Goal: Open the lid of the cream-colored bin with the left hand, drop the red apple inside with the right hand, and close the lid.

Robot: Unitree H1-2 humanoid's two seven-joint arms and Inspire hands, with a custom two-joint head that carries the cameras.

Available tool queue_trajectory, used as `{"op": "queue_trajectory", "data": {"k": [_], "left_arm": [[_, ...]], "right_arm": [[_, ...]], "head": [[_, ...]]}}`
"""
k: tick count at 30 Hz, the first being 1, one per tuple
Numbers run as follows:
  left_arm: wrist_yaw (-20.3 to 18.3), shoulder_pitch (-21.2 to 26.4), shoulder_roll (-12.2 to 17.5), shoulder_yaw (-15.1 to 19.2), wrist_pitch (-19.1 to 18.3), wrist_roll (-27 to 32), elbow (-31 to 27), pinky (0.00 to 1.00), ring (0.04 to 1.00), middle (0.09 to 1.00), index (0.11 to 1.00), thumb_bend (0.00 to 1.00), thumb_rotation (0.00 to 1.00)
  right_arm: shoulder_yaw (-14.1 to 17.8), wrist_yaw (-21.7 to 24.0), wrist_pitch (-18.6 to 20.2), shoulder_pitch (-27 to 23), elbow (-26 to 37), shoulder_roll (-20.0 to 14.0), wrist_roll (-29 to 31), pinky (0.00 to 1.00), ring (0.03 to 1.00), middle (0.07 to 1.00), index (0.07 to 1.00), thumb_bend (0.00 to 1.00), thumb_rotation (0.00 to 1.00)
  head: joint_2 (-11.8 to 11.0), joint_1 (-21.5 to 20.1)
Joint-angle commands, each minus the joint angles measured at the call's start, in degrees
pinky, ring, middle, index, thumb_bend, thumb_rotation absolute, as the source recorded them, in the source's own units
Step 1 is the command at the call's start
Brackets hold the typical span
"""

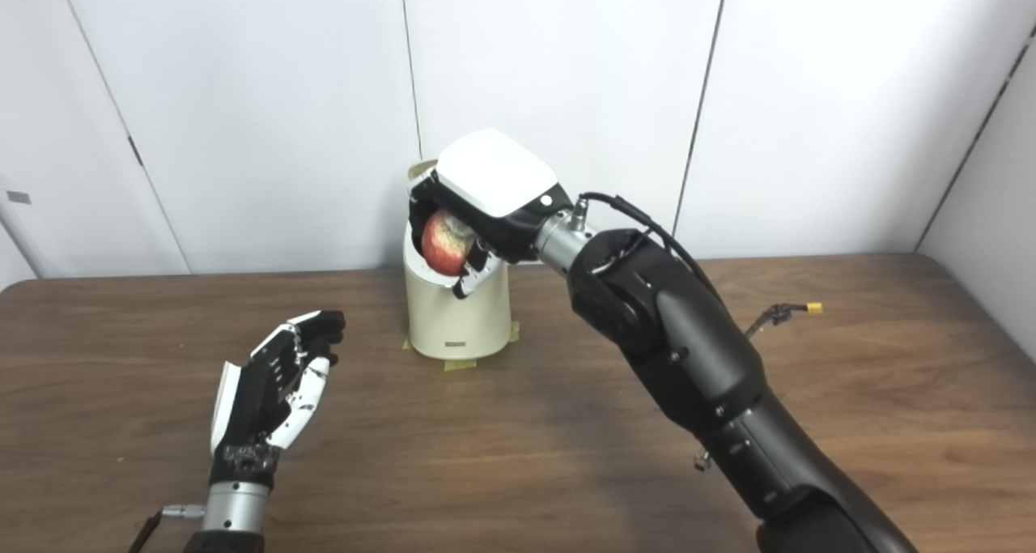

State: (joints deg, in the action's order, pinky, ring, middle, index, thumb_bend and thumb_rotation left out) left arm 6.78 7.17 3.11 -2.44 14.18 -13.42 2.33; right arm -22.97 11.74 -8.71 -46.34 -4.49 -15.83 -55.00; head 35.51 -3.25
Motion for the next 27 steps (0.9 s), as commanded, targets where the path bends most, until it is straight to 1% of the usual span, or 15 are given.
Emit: {"op": "queue_trajectory", "data": {"k": [1, 5, 8, 11, 20, 24, 27], "left_arm": [[0.3, 0.1, -0.4, -0.5, 1.6, -0.9, 0.6, 0.64, 0.732, 0.74, 0.72, 0.19, 0.5], [0.2, 0.0, -0.4, -0.8, 1.5, -1.2, 0.2, 0.64, 0.731, 0.741, 0.723, 0.18, 0.48], [0.4, -0.1, -0.4, -1.0, 1.6, -1.6, -0.1, 0.64, 0.728, 0.739, 0.721, 0.18, 0.48], [0.4, -0.2, -0.4, -1.0, 1.4, -1.8, -0.4, 0.63, 0.727, 0.738, 0.72, 0.18, 0.49], [0.1, -0.5, -0.9, -1.0, 0.4, -1.4, -1.1, 0.63, 0.727, 0.738, 0.717, 0.19, 0.49], [0.1, -0.6, -1.0, -1.1, 0.4, -1.6, -1.4, 0.63, 0.724, 0.737, 0.716, 0.18, 0.49], [-0.1, -0.8, -1.0, -1.1, 0.4, -1.4, -1.6, 0.63, 0.728, 0.739, 0.719, 0.18, 0.48]], "right_arm": [[-0.1, -4.7, -1.9, -4.1, -0.9, 0.2, -1.5, 0.32, 0.447, 0.576, 0.459, 0.49, 0.0], [-1.1, -11.0, -4.6, -5.1, -5.9, 0.4, -3.1, 0.32, 0.443, 0.576, 0.448, 0.49, 0.0], [-1.4, -14.1, -5.4, -5.7, -8.7, 0.6, -3.9, 0.32, 0.442, 0.572, 0.434, 0.49, 0.0], [-1.5, -15.2, -5.1, -6.3, -10.3, 0.7, -4.6, 0.34, 0.462, 0.571, 0.44, 0.49, 0.0], [-2.5, -18.2, -3.5, -7.5, -14.0, 1.0, -7.8, 0.34, 0.466, 0.569, 0.441, 0.49, 0.0], [-2.8, -21.3, -3.2, -7.4, -16.6, 1.1, -8.8, 0.35, 0.469, 0.551, 0.419, 0.49, 0.0], [-2.8, -21.8, -1.8, -7.7, -17.5, 1.2, -9.7, 0.35, 0.468, 0.555, 0.428, 0.49, 0.0]], "head": [[0.1, -0.1], [0.1, 0.1], [0.3, 0.1], [0.4, 0.0], [0.4, 0.0], [0.4, 0.0], [0.5, 0.1]]}}
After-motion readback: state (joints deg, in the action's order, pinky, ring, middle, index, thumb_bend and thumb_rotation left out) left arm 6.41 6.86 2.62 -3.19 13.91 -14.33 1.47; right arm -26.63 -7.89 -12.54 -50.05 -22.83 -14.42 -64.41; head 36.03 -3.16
